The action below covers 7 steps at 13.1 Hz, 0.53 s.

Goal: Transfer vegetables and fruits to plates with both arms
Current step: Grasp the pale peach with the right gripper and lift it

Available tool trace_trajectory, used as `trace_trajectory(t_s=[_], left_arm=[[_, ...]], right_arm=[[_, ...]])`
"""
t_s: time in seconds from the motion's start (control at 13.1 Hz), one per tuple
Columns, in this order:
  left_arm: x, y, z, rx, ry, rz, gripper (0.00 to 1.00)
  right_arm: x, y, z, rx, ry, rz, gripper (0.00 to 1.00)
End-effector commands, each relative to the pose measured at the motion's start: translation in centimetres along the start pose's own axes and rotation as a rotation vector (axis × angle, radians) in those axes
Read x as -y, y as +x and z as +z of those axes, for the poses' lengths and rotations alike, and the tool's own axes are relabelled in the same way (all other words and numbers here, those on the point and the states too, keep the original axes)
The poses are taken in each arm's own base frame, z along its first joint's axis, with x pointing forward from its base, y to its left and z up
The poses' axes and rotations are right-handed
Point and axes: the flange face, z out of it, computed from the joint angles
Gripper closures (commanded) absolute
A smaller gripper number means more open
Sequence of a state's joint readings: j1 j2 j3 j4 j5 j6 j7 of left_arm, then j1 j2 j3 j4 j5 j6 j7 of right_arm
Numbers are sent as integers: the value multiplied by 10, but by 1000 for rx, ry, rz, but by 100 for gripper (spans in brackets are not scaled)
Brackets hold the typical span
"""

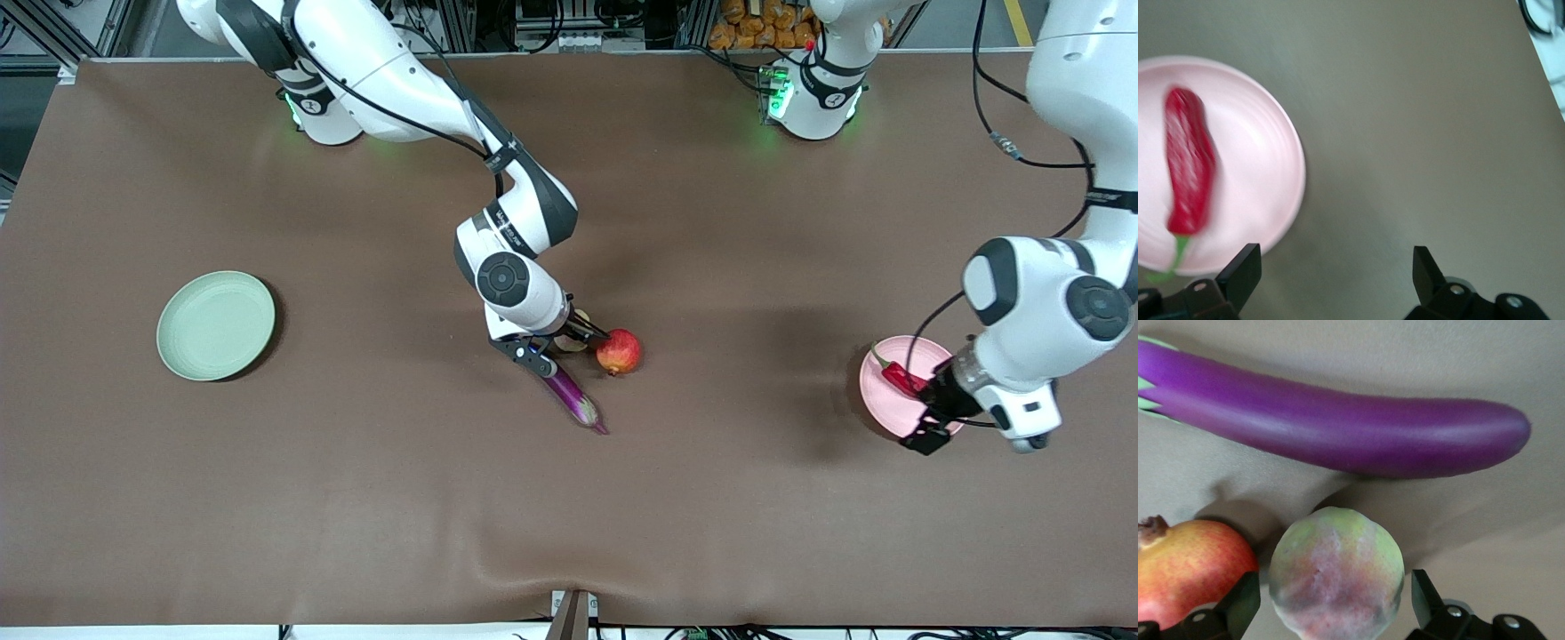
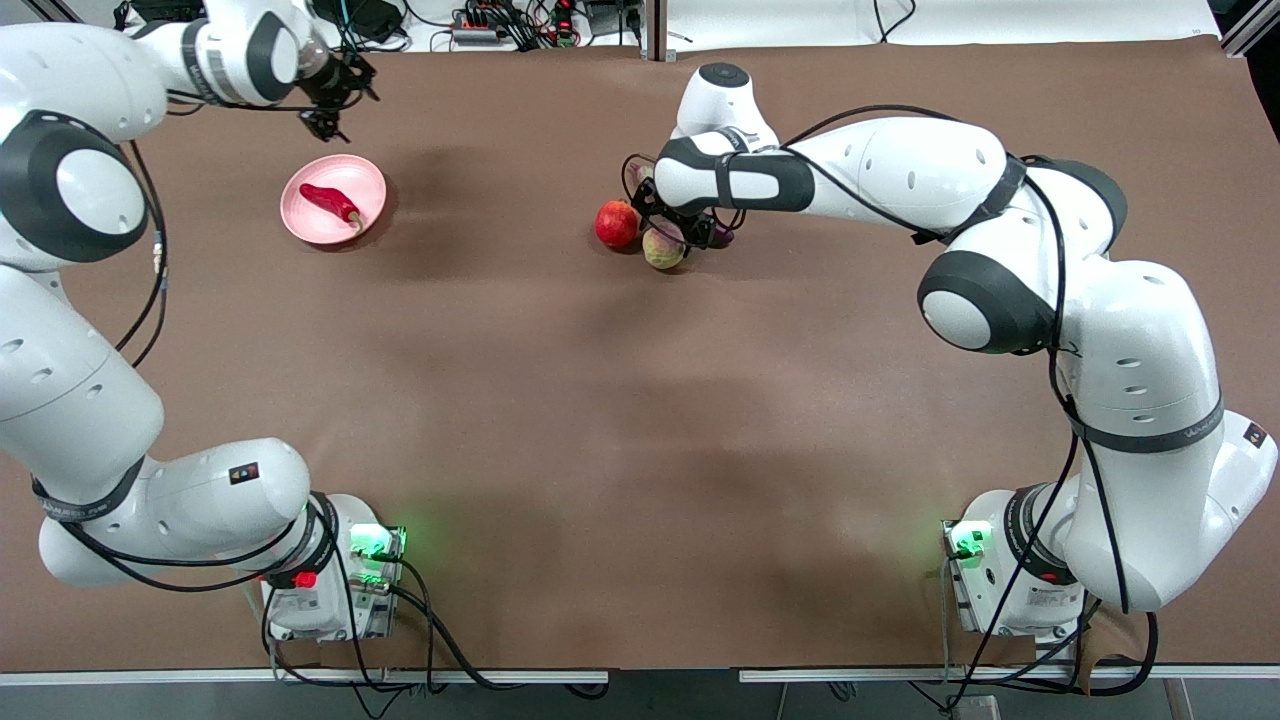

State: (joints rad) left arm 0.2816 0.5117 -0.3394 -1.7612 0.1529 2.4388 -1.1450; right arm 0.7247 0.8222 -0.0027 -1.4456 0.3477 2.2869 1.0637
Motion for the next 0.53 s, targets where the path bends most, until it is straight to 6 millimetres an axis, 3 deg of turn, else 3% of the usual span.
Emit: trace_trajectory(t_s=[0.0,0.15,0.3,0.46], left_arm=[[-29,-28,-15,-12,1,-16,0],[-52,-56,-18,6,16,-10,0],[-66,-91,-15,10,29,-22,0],[-84,-140,-17,12,23,31,0]], right_arm=[[7,-2,3,-10,2,-8,76],[4,2,-5,5,-25,0,100],[15,3,-43,50,-70,-6,100],[6,28,-88,112,-132,25,100]])
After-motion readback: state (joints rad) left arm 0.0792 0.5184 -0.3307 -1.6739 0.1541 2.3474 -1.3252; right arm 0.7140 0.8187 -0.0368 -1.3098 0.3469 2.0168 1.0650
